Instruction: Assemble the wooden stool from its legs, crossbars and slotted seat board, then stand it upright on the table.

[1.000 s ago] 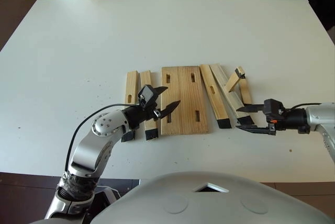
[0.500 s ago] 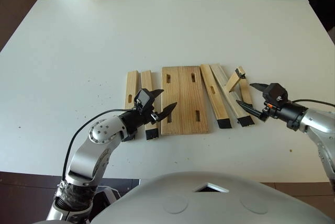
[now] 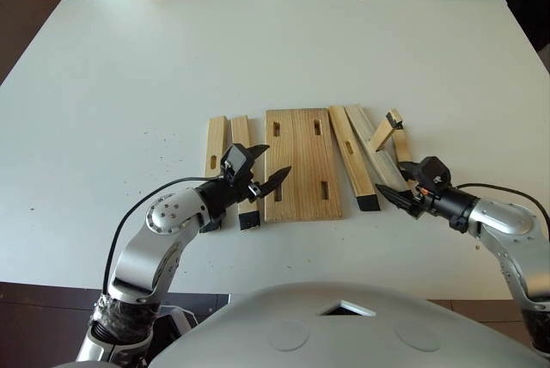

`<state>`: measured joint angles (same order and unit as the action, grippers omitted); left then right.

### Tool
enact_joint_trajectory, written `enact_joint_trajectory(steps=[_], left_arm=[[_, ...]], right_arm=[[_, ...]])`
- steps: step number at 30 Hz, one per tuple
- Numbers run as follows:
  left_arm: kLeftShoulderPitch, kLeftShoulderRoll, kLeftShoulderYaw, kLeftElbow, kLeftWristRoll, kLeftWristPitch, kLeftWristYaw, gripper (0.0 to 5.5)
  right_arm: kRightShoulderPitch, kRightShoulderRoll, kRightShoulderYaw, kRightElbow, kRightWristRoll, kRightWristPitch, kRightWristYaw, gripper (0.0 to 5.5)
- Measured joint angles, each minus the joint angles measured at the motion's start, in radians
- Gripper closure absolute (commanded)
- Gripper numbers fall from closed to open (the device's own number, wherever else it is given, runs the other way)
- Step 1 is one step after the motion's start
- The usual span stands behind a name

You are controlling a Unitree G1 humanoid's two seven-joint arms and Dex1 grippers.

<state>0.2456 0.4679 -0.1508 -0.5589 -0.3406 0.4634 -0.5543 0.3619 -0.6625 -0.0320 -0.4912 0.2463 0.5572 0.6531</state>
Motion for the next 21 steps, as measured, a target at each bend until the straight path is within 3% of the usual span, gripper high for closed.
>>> enact_joint_trajectory(steps=[16,21], left_arm=[[0.010,0.000,-0.006,-0.004,0.001,0.002,0.001,2.06],[0.013,0.000,-0.006,-0.012,0.003,0.003,0.007,2.06]], right_arm=[[-0.020,0.022,-0.009,0.018,0.048,0.112,-0.039,1.75],[-0.018,0.017,0.003,0.016,0.026,0.112,-0.061,2.50]])
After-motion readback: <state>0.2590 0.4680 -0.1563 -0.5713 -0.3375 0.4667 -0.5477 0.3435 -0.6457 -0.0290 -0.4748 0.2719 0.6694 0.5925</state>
